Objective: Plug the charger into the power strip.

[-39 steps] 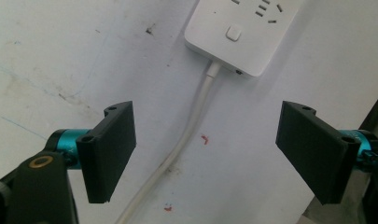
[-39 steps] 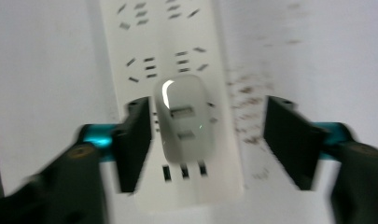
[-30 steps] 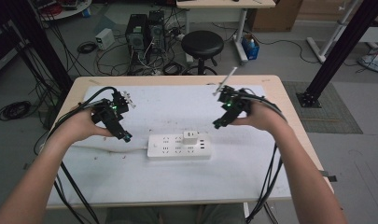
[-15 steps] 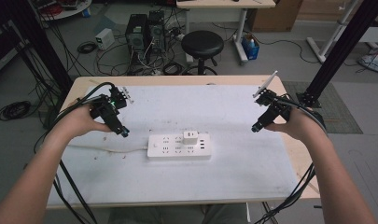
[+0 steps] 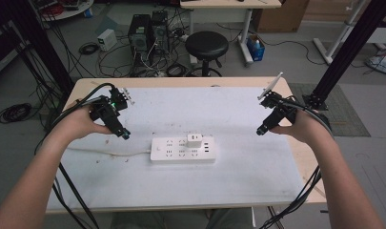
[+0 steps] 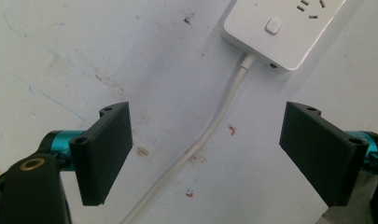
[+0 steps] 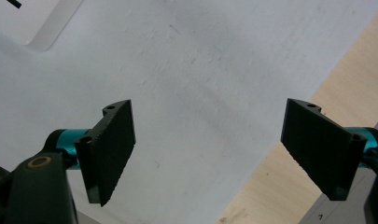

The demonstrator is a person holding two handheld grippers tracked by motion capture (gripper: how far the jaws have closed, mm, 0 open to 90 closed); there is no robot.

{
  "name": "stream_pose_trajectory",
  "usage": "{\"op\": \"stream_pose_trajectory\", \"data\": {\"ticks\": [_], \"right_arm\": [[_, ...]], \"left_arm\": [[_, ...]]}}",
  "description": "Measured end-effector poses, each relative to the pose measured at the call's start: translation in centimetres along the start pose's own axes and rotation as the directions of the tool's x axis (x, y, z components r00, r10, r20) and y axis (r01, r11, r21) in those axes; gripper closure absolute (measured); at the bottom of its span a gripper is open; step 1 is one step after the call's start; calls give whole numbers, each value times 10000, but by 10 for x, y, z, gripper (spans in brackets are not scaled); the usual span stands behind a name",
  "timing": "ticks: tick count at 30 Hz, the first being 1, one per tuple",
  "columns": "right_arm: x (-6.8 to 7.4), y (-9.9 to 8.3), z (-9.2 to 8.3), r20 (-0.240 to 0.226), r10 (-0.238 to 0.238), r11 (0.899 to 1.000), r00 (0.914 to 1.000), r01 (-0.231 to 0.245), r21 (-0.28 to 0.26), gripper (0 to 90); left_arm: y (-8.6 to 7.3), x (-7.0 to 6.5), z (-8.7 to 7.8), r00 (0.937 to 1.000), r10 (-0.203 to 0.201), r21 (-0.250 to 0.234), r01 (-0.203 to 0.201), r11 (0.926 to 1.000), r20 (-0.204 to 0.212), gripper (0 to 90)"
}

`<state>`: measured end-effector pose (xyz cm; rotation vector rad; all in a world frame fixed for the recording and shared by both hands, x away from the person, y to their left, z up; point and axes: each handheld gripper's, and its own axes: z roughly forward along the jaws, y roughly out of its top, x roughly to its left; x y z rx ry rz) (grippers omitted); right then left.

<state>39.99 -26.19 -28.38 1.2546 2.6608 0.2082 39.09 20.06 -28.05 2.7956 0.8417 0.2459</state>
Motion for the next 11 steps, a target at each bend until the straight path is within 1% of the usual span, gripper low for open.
{"op": "stream_pose_trajectory", "data": {"ticks": [2, 4, 6, 11], "right_arm": [[1, 0, 1, 20, -58, 10000, 10000, 58, 41, 173], [1, 1, 2, 54, -13, 10000, 10000, 13, 60, 174], [1, 1, 3, 37, -15, 10000, 10000, 15, 81, 173], [0, 0, 6, -47, -8, 10000, 10000, 9, 87, 173]], "left_arm": [[0, 0, 0, 10000, 30, 13, -30, 10000, 16, 171], [0, 0, 1, 10000, 24, 3, -24, 10000, 9, 171], [0, 0, 2, 10000, 74, 32, -74, 10000, 13, 171], [0, 2, 5, 10000, 31, -49, -31, 10000, 18, 171]]}}
